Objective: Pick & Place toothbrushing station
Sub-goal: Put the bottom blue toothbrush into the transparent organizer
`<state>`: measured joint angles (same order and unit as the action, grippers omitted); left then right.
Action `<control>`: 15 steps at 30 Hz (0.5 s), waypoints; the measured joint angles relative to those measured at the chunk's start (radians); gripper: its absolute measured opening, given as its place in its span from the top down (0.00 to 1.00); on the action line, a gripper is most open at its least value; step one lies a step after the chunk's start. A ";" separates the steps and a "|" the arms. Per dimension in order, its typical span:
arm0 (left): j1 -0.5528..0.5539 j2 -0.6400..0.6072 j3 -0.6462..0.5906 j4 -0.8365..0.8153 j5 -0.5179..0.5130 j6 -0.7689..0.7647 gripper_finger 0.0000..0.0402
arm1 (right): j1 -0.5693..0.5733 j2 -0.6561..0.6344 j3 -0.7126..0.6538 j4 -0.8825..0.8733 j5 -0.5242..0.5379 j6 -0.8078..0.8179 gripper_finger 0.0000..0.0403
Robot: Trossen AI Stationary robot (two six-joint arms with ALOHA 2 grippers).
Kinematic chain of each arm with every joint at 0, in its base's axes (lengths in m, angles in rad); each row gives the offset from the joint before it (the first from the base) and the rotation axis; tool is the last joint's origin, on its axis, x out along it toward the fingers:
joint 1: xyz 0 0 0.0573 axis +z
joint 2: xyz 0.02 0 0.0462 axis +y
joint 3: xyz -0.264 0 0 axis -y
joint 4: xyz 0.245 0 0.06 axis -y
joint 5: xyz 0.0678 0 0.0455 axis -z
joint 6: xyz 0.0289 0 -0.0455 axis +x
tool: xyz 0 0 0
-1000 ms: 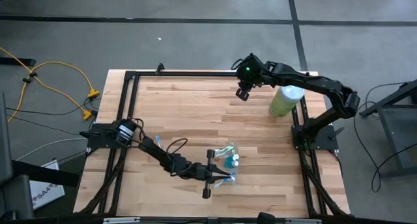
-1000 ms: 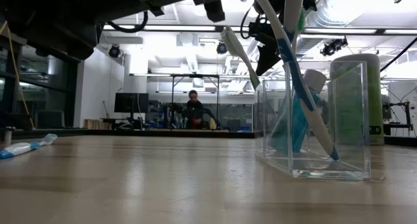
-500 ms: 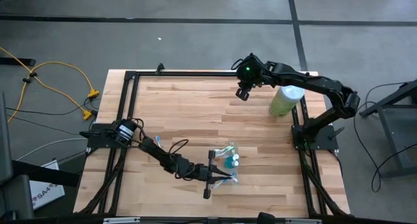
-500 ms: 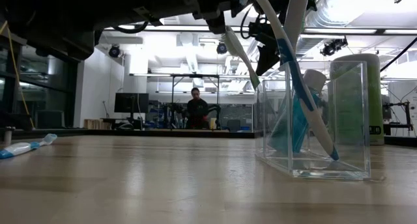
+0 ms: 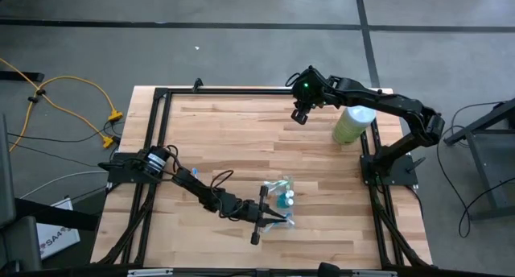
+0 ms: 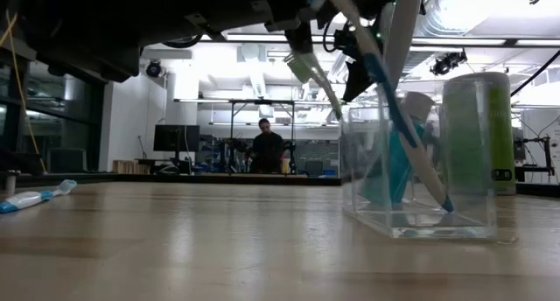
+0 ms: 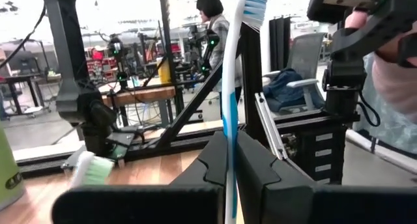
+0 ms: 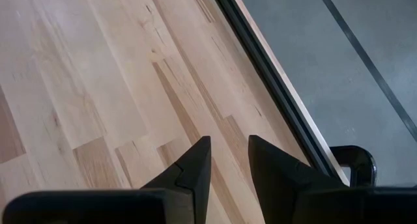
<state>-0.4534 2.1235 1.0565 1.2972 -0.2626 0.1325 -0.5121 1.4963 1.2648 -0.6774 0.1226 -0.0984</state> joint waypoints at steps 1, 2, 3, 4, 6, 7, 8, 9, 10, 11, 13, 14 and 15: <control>0.000 0.000 0.000 -0.005 0.000 -0.004 0.99 | 0.000 0.000 0.000 0.000 0.000 0.000 0.77; 0.000 0.000 -0.001 -0.008 0.000 -0.004 0.98 | 0.000 0.000 0.000 0.000 0.000 0.000 0.77; 0.000 0.000 -0.001 -0.009 0.000 -0.005 0.97 | 0.000 0.000 0.000 0.000 0.000 0.000 0.77; 0.000 0.000 -0.001 -0.009 0.000 -0.005 0.96 | 0.000 0.000 0.000 0.000 0.000 0.000 0.77; 0.000 0.000 -0.001 -0.008 0.000 -0.007 0.96 | 0.000 0.000 0.000 0.000 0.000 0.000 0.77; 0.000 0.000 -0.001 -0.009 0.000 -0.009 0.95 | 0.000 0.000 0.000 0.000 0.000 0.000 0.77; 0.000 0.000 -0.001 -0.009 0.000 -0.010 0.95 | 0.000 0.000 0.000 0.000 0.000 0.000 0.77; 0.000 0.000 -0.001 -0.009 0.000 -0.010 0.95 | 0.000 0.000 0.000 0.000 0.000 0.000 0.77; 0.000 0.000 -0.001 -0.009 0.000 -0.010 0.95 | 0.000 0.000 0.000 0.000 0.000 0.000 0.77; 0.000 0.000 -0.001 -0.009 0.000 -0.010 0.95 | 0.000 0.000 0.000 0.000 0.000 0.000 0.77; 0.000 0.000 -0.001 -0.008 0.000 -0.010 0.95 | 0.000 0.000 0.000 0.000 0.000 0.000 0.77; 0.000 0.000 -0.001 -0.009 0.001 -0.010 0.95 | 0.000 0.000 0.000 -0.001 0.000 0.000 0.77; 0.000 0.000 -0.001 -0.009 0.001 -0.010 0.95 | 0.000 0.000 0.000 -0.001 0.000 0.000 0.77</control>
<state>-0.4534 2.1235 1.0557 1.2886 -0.2619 0.1226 -0.5122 1.4963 1.2648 -0.6781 0.1230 -0.0983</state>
